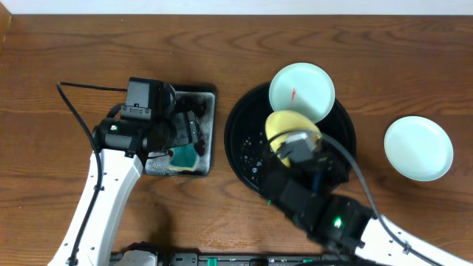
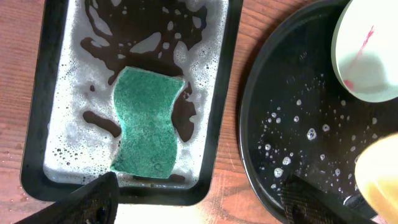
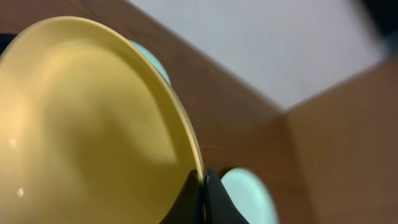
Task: Clean dirty plates on tray and stack at the side
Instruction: 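Carry the yellow plate right and set it on the mint plate, then drag the red-stained mint plate to tray center with the right gripper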
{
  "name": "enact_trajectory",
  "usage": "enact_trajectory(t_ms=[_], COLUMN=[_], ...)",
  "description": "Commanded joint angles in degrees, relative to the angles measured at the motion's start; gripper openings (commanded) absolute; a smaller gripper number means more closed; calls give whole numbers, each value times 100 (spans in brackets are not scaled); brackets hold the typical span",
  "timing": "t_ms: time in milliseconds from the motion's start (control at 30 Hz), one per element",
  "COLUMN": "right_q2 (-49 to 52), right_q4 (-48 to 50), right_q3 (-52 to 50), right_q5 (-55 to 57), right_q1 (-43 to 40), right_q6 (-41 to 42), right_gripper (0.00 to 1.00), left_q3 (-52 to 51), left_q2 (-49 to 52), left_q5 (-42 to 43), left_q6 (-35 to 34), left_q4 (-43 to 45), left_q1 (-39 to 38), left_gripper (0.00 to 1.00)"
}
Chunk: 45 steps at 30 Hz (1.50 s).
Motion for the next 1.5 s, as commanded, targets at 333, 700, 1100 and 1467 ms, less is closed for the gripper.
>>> enact_trajectory(t_ms=[333, 700, 1100, 1467], right_q2=[-380, 820, 2048, 1405], right_q4=[-44, 269, 970, 1519], right_q3=[162, 162, 162, 774], right_q5=[-6857, -7333, -7195, -10072], right_q1=[-5794, -9613, -10535, -9047], right_q6=[592, 850, 1344, 791], right_gripper=[1, 1, 22, 46], left_q3=[72, 72, 72, 72], left_q2=[0, 0, 0, 0], left_q5=[24, 24, 24, 24], left_q6=[55, 55, 55, 55], left_q4=[-13, -13, -11, -13], left_q1=[15, 15, 15, 15], left_gripper=[84, 84, 84, 84])
